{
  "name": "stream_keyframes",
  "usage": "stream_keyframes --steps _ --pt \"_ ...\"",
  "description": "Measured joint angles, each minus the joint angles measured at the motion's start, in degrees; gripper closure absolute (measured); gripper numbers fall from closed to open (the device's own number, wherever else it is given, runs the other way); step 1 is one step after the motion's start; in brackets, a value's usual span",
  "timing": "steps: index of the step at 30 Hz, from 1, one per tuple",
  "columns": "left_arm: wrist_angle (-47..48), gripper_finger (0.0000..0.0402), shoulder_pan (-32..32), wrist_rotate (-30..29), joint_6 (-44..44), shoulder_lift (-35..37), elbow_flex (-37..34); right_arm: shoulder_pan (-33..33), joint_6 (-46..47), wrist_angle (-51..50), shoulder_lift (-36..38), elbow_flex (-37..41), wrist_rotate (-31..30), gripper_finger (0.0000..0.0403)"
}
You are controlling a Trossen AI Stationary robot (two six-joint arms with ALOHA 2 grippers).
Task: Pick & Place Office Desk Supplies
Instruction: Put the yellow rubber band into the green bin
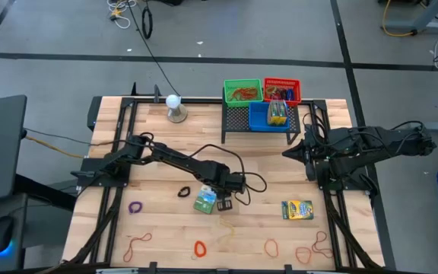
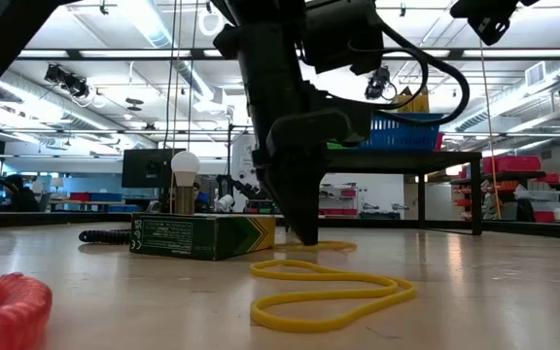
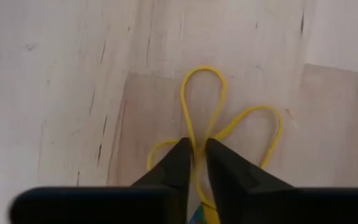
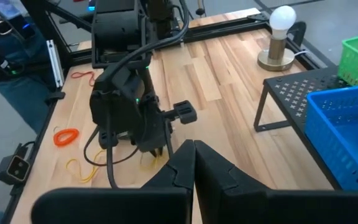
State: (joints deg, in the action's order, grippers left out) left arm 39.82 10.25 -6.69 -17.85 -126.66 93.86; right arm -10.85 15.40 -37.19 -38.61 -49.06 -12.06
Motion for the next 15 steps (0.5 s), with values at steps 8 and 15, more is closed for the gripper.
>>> stream_keyframes --steps 8,15 --pt "4.7 0.0397 -0.6 -1.6 5.6 4.9 -0.1 0.0 0.2 0.0 0.0 0.0 -0.8 0.0394" --pt "5.4 0.0398 -2.9 -2.6 8.1 15.7 -0.1 0.0 0.6 0.0 0.0 0.0 -1.5 0.0394"
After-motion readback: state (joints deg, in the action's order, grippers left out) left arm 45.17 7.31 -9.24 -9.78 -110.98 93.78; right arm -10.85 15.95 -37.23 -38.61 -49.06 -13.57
